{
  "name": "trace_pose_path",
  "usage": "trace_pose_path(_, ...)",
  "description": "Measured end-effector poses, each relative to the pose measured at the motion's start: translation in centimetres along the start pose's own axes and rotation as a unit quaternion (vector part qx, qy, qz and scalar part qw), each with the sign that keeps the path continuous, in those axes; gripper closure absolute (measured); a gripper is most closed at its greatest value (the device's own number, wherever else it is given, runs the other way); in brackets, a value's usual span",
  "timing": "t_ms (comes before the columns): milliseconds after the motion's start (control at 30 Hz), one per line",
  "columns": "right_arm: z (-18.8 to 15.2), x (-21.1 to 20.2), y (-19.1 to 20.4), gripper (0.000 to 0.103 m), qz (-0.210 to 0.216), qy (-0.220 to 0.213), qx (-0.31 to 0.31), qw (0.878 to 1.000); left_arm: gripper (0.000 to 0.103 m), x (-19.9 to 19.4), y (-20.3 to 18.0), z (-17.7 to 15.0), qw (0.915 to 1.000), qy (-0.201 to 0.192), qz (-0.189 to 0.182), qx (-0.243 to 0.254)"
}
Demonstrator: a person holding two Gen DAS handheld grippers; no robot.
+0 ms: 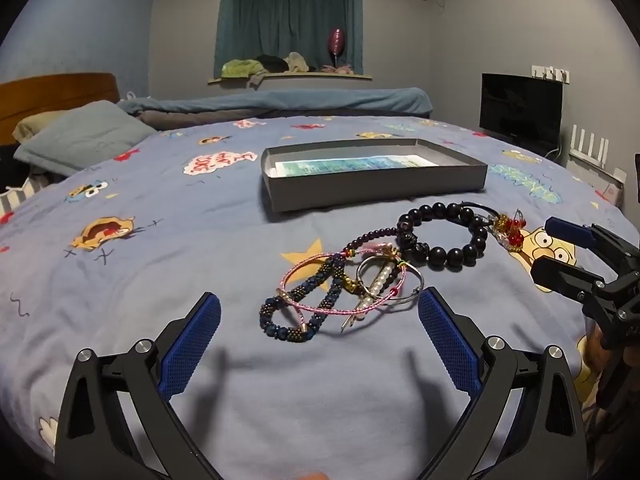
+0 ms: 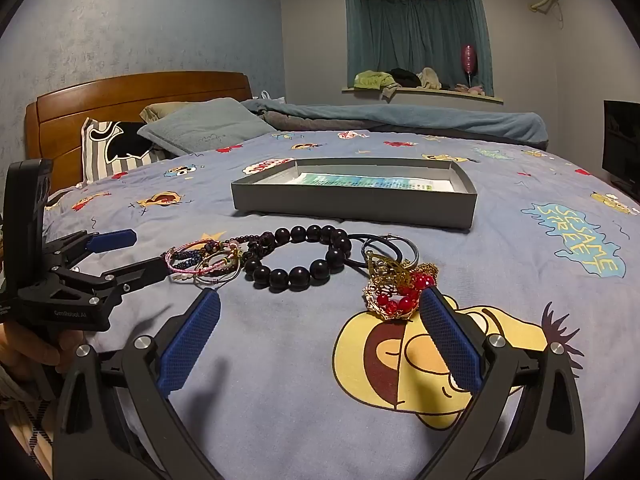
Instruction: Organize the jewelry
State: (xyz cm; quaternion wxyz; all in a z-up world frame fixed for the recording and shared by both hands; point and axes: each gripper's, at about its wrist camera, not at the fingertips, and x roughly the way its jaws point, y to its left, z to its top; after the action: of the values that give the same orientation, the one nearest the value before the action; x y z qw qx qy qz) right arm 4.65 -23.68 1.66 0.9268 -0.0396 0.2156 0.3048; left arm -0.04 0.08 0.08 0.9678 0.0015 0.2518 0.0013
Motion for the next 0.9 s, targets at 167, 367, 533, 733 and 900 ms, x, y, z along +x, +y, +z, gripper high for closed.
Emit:
trace_pose_path(167, -0.01, -0.03, -0.02, 0.005, 0.0, 0.0, 0.0, 1.0, 0.005, -0.46, 0.08, 0.08, 1.0, -0.007, -0.006, -0.002)
trace_pose_path(367, -0.02, -0.04, -0.02, 0.005, 0.0, 0.0, 0.001, 1.0, 0.005, -0.94, 0.01, 0.3, 0.9998, -0.009, -0.017, 0.0)
trace_pose_path(533, -0.03, -0.04, -0.01, 0.005, 0.0, 0.0, 0.0, 1.0, 0.005, -0.94, -0.21, 0.4, 0.9997, -0.008, -0.023, 0.003)
trace_pose_path(733, -0.05, 0.03, 0.01, 0.005, 0.001, 0.001, 0.0, 1.0, 0.005, -0.89, -0.26, 0.37, 0.9997, -0.008, -0.024, 0.003)
trace_pose_path(900, -0.07, 0.1, 0.03, 0.005, 0.001, 0.001, 0.0, 1.0, 0.005, -0.84, -0.18, 0.3, 0.9997, -0.007, -0.023, 0.003)
